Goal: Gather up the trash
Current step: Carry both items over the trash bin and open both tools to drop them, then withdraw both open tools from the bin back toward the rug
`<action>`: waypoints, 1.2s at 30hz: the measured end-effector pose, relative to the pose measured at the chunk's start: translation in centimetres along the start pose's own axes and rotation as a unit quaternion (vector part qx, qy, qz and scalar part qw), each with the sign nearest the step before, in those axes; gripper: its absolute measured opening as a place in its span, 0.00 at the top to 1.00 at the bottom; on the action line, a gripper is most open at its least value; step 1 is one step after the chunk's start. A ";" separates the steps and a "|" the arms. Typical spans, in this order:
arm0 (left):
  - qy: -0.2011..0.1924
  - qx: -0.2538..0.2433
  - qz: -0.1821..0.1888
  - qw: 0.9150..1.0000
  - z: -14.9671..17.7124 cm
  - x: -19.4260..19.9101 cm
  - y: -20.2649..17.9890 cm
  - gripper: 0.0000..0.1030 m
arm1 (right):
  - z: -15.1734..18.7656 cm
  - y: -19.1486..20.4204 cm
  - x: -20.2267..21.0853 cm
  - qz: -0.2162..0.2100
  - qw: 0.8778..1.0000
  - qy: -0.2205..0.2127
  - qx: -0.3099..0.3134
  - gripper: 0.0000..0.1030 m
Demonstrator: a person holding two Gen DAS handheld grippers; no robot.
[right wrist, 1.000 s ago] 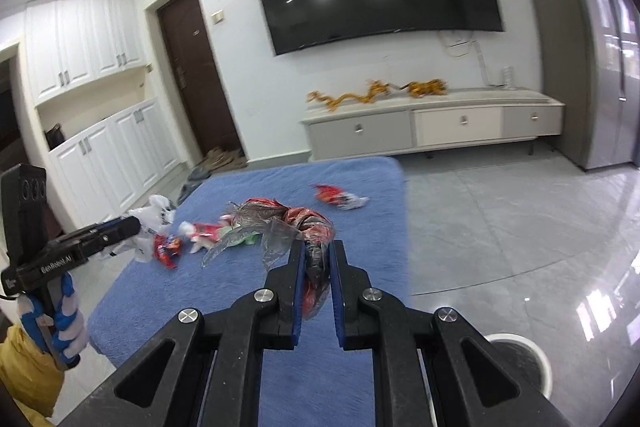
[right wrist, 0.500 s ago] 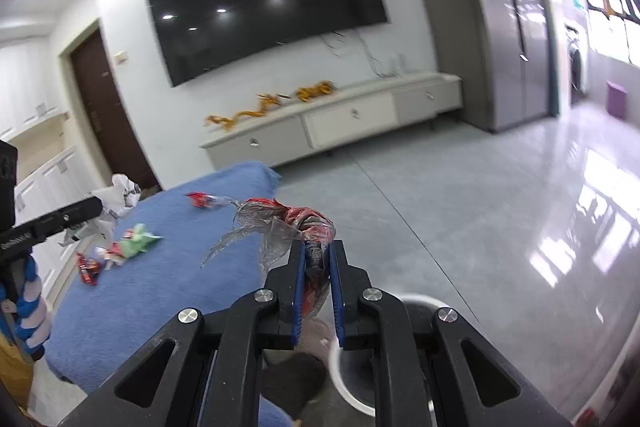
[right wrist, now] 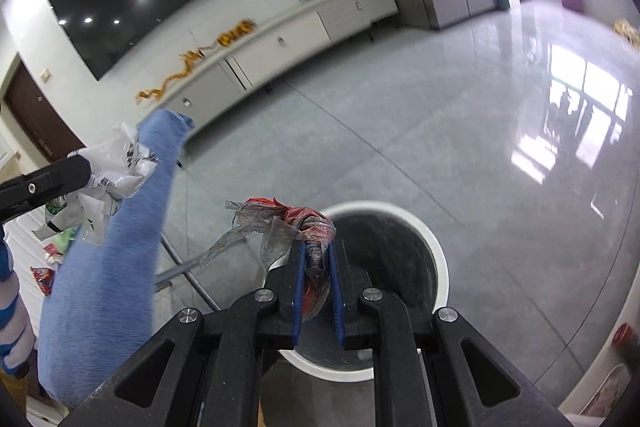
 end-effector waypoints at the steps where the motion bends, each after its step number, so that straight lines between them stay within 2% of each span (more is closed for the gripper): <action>1: 0.008 0.003 0.008 1.000 -0.3 -0.8 0.0 0.69 | 0.0 -0.5 -0.7 0.001 1.000 0.008 -0.007 0.86; 2: 0.012 0.005 0.015 1.000 -0.4 -1.4 0.0 0.62 | 0.1 -1.0 -1.1 0.001 1.000 0.014 -0.010 0.86; 3: 0.015 0.006 0.019 1.000 -0.6 -1.9 0.0 0.51 | 0.3 -1.2 -1.5 0.002 1.000 0.018 -0.013 0.86; 5: 0.015 0.011 0.022 1.000 -0.8 -2.6 0.1 0.39 | 0.3 -1.7 -2.4 0.003 0.999 0.029 -0.019 0.86; 7: 0.020 0.015 0.024 0.999 -0.9 -3.2 0.2 0.39 | 0.4 -2.1 -3.1 0.007 0.999 0.038 -0.024 0.82; 10: 0.024 0.021 0.024 0.999 -0.7 -3.4 0.6 0.39 | 0.7 -2.6 -3.6 0.012 0.998 0.044 -0.034 0.67; 18: 0.014 0.021 0.017 1.000 0.3 -1.7 0.1 0.39 | 1.1 -3.2 -2.1 0.015 0.998 0.031 -0.050 0.62; 25: -0.027 0.010 -0.039 0.999 1.9 1.9 -0.7 0.39 | 1.0 -2.2 1.0 0.023 0.999 0.003 -0.046 0.58; 30: -0.057 0.011 -0.089 0.994 3.3 4.5 -0.7 0.38 | 1.1 -0.9 3.3 0.030 0.999 -0.020 -0.038 0.53; 36: -0.088 0.022 -0.127 0.988 5.2 7.4 0.2 0.38 | 0.9 1.2 6.2 0.040 0.998 -0.050 -0.021 0.47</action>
Point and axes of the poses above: each gripper's, at about its wrist camera, not at the fingertips, and x roughly against the way its jaws point, y to its left, z to its underside, the point moved 3 cm from there along -x, roughly the way its jaws point, and after that the axes turned 13 degrees about y, right-handed, at the moved point
